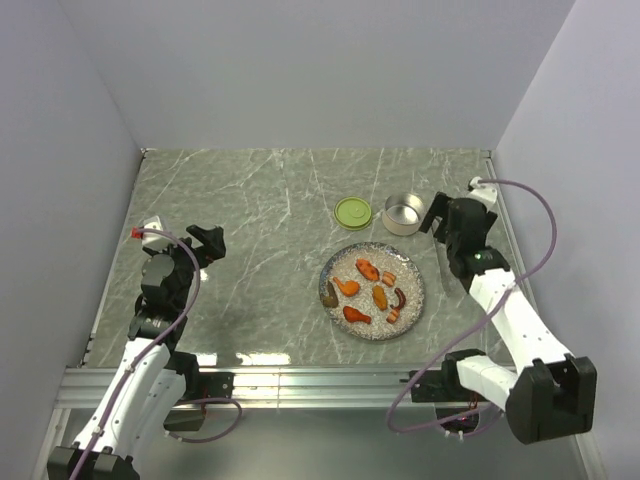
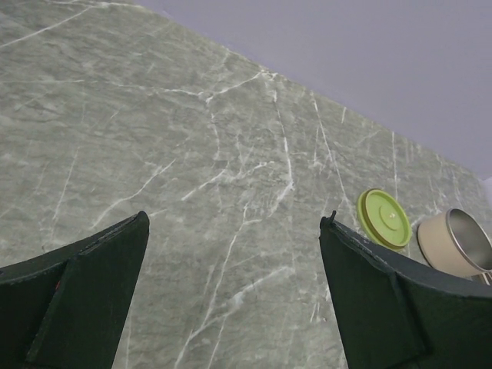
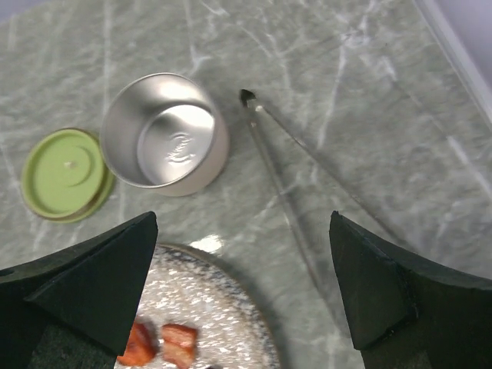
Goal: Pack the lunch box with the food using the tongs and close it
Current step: Grab the clamp with the right arm
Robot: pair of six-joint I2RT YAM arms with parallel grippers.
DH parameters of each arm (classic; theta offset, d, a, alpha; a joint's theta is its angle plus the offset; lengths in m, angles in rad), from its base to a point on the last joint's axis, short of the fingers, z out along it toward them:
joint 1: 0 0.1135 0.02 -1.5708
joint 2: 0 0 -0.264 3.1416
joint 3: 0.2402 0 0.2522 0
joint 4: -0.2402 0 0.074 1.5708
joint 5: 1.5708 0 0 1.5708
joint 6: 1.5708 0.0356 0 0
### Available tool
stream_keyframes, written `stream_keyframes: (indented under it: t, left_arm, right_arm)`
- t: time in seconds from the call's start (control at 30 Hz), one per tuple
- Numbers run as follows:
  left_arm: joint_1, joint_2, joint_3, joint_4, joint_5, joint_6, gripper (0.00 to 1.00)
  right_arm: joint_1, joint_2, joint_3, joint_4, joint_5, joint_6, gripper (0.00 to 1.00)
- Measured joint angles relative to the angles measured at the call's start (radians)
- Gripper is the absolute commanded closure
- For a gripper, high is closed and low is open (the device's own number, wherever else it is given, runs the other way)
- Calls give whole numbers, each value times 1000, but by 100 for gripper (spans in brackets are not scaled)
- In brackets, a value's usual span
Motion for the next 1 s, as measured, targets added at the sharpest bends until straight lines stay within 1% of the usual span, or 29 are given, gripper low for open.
stream_keyframes:
  t: [0.1, 0.17, 0.33, 0.5, 0.73, 1.0]
  left_arm:
    - [0, 3, 0, 15, 16, 0, 0]
    - [0, 3, 0, 23, 29, 0, 1]
    - [0, 3, 0, 40, 60, 0, 0]
    - [0, 3, 0, 51, 83, 0, 1]
    - [0, 8, 0, 61, 94, 0, 0]
    - [0, 8, 0, 61, 108, 0, 1]
  right_arm:
    - [-73, 74, 74, -47, -43, -55, 0]
    - [-123, 152, 111, -57, -80, -88, 0]
    - [-203, 323, 121, -87, -167, -145, 0]
    - [-231, 373, 122, -99, -264, -192, 0]
    - [-249, 519, 151, -95, -320, -236, 1]
    - [-249, 524, 159, -48, -341, -279, 1]
